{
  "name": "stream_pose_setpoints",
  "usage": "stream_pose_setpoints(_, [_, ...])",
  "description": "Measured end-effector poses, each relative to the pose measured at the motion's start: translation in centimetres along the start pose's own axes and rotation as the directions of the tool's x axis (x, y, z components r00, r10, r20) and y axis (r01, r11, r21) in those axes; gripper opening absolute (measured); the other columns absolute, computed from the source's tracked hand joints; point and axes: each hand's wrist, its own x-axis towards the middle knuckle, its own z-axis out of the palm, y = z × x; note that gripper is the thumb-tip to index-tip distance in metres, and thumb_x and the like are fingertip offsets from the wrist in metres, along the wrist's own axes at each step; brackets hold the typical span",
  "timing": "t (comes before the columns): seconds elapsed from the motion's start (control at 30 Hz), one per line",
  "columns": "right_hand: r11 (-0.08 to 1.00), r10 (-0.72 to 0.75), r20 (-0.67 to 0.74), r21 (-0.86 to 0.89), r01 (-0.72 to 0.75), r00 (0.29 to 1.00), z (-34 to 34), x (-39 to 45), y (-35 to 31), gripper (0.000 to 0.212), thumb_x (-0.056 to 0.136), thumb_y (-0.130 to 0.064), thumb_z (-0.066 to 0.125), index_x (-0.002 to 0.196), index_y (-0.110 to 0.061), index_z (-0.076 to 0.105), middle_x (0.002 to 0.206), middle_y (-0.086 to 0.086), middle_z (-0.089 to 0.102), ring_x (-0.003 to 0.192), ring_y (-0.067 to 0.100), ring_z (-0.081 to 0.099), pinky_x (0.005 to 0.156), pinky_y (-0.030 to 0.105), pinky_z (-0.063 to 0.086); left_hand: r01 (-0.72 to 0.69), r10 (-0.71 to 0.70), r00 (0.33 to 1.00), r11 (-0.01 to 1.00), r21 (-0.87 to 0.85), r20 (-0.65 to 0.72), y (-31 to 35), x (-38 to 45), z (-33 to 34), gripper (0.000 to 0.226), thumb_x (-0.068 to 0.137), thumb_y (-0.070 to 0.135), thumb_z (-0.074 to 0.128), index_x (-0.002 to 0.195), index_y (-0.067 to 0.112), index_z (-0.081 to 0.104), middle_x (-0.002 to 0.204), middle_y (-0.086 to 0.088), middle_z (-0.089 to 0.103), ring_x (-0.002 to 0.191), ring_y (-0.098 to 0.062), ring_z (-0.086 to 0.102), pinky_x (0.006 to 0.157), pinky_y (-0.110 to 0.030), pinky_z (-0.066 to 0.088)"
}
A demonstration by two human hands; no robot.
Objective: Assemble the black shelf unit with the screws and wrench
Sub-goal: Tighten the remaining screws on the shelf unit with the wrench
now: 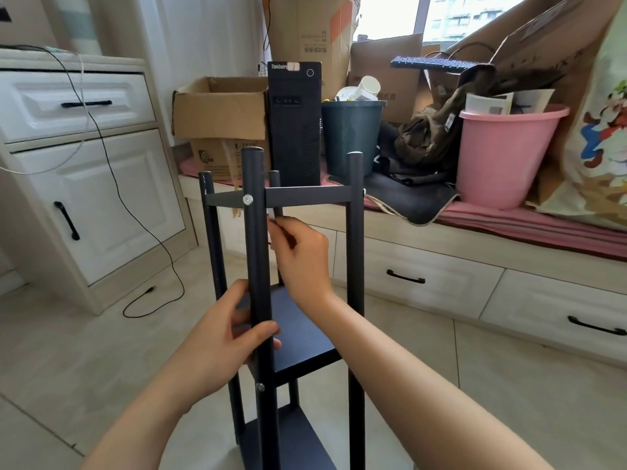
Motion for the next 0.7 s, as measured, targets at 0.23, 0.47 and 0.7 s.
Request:
stream_pose_setpoints(0.23, [0.967,0.247,0.286,-0.137,-0.216,0.926,-3.7,0.4,-1.1,0.025,0.102,-0.013,0.052,0.115,-0.005,0.071,0.074,0.000,0.066,0.048,-0.004,0.051,0.050,0.009,0.039,0.014,-0.015,1.000,0.999,-0.034,-0.026,0.0,-0.1,-0.2,0.032,0.095,0.012,0.067,0.113,0.035,0.052,0.094,-0.010,0.075,0.084,-0.023,0.076,0.074,-0.043,0.064])
stream_pose_setpoints(0.47, [0.955,0.274,0.338,-0.208,-0.212,0.901,-5.4,1.3,-2.5,0.025,0.100,-0.010,0.052,0.111,-0.005,0.074,0.061,-0.013,0.052,0.037,-0.003,0.045,0.040,0.007,0.029,0.014,-0.015,1.000,0.999,-0.037,-0.018,0.0,-0.3,-0.1,0.030,0.094,0.016,0.069,0.107,0.038,0.053,0.096,-0.008,0.075,0.086,-0.023,0.076,0.075,-0.046,0.064])
stream_pose_setpoints(0.7, [0.969,0.238,0.334,-0.147,-0.199,0.912,-5.1,2.4,-3.8,0.023,0.100,-0.010,0.054,0.107,-0.005,0.075,0.063,-0.017,0.052,0.045,-0.007,0.047,0.046,0.006,0.034,0.029,-0.030,0.999,0.999,-0.038,-0.029,-0.1,-0.3,-0.4,0.029,0.094,0.016,0.069,0.111,0.033,0.053,0.095,-0.007,0.076,0.086,-0.022,0.076,0.075,-0.046,0.064])
